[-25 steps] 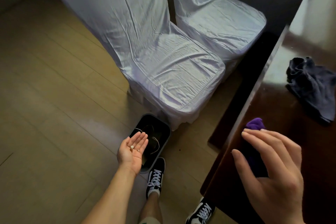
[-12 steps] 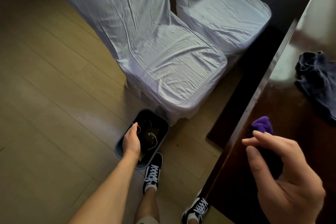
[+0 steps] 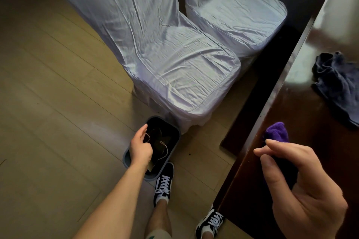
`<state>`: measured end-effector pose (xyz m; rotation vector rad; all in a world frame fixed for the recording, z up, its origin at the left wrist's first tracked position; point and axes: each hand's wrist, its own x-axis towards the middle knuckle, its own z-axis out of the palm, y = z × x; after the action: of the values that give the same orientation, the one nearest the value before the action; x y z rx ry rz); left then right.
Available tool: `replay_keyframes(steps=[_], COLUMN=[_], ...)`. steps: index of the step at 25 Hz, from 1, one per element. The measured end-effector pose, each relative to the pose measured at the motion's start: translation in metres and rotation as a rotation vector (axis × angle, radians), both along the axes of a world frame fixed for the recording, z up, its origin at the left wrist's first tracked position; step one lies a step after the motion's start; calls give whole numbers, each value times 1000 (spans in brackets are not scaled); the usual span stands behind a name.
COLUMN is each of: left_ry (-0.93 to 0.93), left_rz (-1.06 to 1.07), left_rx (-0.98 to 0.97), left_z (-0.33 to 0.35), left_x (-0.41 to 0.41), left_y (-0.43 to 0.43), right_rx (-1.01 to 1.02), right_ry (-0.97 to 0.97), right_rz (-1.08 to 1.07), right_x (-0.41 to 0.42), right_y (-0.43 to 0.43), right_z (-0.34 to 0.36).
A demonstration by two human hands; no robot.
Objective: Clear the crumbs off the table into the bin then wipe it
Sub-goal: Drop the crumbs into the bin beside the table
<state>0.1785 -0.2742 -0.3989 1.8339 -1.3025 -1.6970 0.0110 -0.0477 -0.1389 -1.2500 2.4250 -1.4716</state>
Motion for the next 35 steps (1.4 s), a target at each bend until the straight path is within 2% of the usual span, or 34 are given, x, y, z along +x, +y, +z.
replay_keyframes(steps=[2, 6, 9, 15, 20, 25, 32, 35], left_ry=[57, 374, 436, 501, 282, 114, 190, 179], left_rz=[74, 316, 275, 190, 111, -13, 98, 77], left_rx=[27, 217, 270, 224, 76, 17, 54, 58], left_z=[8, 32, 48, 79, 70, 37, 26, 25], left_x=[-2, -2, 1, -1, -13, -5, 2, -1], left_y=[-3, -10, -15, -17, -15, -12, -16, -17], right_rx=[0, 8, 14, 98, 69, 62, 98, 128], right_ry=[4, 21, 23, 27, -5, -77, -61, -20], right_rz=[16, 28, 38, 6, 8, 30, 36, 30], right_x=[2, 5, 6, 3, 8, 12, 14, 12], right_y=[1, 0, -2, -2, -11, -4, -7, -11], right_z=[1, 2, 1, 3, 2, 0, -7, -12])
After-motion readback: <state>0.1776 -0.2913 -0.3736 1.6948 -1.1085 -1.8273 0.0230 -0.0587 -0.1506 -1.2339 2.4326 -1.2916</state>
